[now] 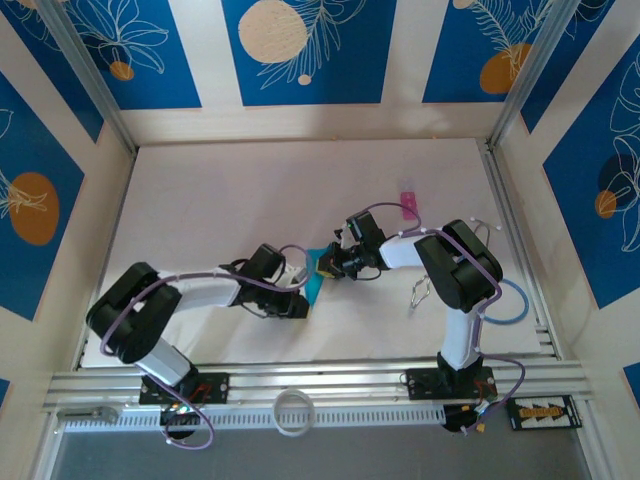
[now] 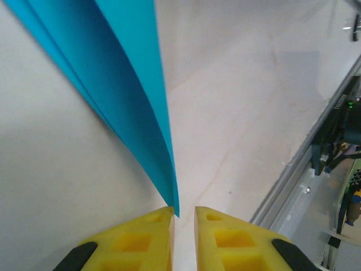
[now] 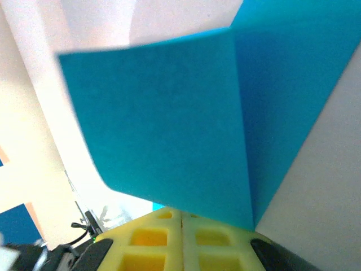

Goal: Fold a paper plane with a square sheet of paper (pick it up from the middle)
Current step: Fold the wing for the fifth time at the center of the table.

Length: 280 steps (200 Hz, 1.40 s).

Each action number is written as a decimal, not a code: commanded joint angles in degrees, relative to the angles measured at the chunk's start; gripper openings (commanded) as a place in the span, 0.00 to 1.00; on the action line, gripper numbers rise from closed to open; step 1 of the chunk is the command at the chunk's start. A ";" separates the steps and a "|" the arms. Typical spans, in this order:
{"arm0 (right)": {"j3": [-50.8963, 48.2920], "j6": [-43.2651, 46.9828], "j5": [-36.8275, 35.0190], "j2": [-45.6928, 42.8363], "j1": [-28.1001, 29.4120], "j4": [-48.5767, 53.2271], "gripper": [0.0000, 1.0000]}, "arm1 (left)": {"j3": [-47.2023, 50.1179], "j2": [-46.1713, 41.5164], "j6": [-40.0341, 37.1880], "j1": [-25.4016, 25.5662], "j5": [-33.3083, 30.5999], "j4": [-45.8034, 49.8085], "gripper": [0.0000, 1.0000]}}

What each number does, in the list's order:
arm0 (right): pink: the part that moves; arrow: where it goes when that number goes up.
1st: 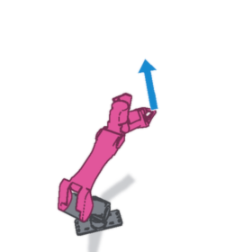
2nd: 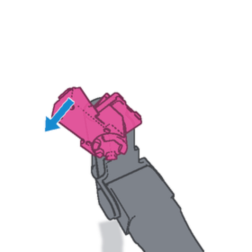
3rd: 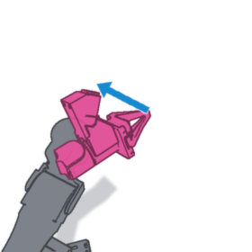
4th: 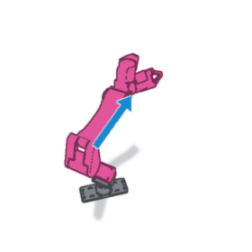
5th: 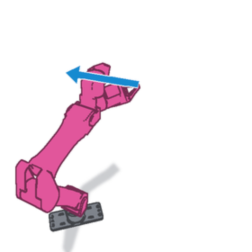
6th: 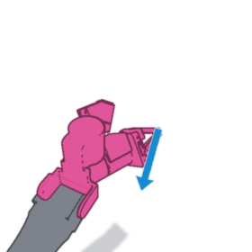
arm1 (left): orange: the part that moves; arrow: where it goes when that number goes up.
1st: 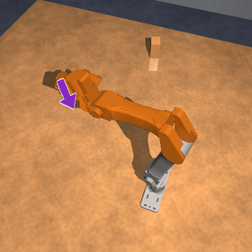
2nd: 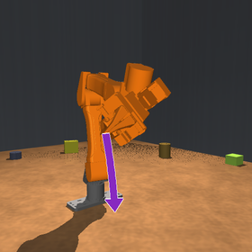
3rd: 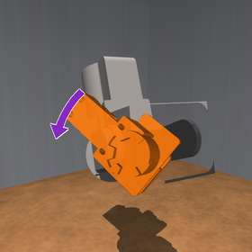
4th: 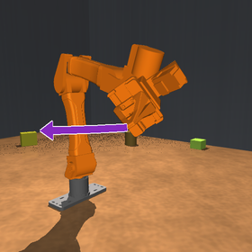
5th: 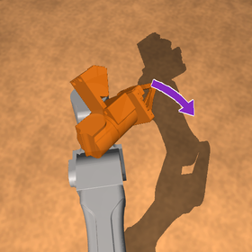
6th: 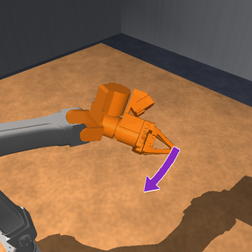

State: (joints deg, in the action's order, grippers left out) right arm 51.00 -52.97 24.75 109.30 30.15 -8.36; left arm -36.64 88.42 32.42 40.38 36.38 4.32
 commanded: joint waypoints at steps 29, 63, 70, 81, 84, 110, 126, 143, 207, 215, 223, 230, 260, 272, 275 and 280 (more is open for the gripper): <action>-1.16 0.13 -4.96 1.00 -0.09 5.81 0.07 | -0.28 -6.92 1.11 0.09 -5.59 -1.01 0.05; -1.25 -0.02 -4.96 0.83 -0.06 5.66 0.07 | -5.60 -2.38 2.62 -0.02 -3.58 -3.40 0.03; -1.26 -0.03 -4.88 0.78 -0.09 5.71 0.07 | -6.25 -1.85 2.56 0.03 -3.27 -2.83 0.03; -1.33 -0.02 -4.89 0.66 -0.08 5.81 0.07 | -6.19 -1.80 2.80 0.01 -3.29 -2.19 0.06; -1.33 -0.03 -4.90 0.55 -0.09 5.79 0.07 | -5.84 -2.04 2.93 0.02 -3.38 -2.07 0.07; -1.21 -0.19 -4.80 0.64 -0.09 5.51 0.07 | -2.67 -6.35 2.91 -0.04 -6.50 0.34 0.12; -1.09 -0.12 -4.71 0.65 -0.01 5.54 0.07 | -1.39 -9.27 3.43 -0.12 -8.44 0.42 0.16; -1.15 -0.12 -4.71 0.66 0.00 5.61 0.07 | -1.51 -9.20 4.00 -0.13 -7.71 -1.82 0.14; -1.65 -0.45 -4.71 0.54 0.08 5.20 0.07 | -8.01 4.84 8.16 -0.10 -0.91 -11.94 0.00; -1.61 -0.46 -4.63 0.65 0.09 5.07 0.07 | -8.40 5.98 8.18 -0.11 -0.75 -12.05 0.00; -1.68 -0.51 -4.63 0.65 0.15 5.03 0.07 | -8.49 6.92 7.94 -0.10 -1.23 -11.50 0.00; -1.76 -0.55 -4.72 0.66 0.17 5.03 0.07 | -8.09 7.52 7.92 -0.06 -1.95 -11.39 0.00; -2.00 -0.47 -4.76 0.81 0.21 4.94 0.07 | -3.88 8.96 9.71 0.04 -1.99 -15.00 0.00; -2.00 -0.40 -4.71 0.91 0.15 4.95 0.07 | -1.89 9.06 10.91 0.14 -1.45 -16.96 0.00; -1.96 -0.43 -4.71 0.85 0.21 4.95 0.07 | -1.50 9.05 11.06 0.25 -1.34 -17.22 0.00; -1.92 -0.42 -4.71 0.93 0.17 5.08 0.07 | -0.86 9.06 11.33 0.32 -0.98 -17.59 0.00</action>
State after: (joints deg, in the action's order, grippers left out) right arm 50.96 -52.99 24.32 109.19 30.30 -8.38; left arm -40.95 96.86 41.60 40.38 33.45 -9.52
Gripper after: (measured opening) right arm 0.070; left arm 0.048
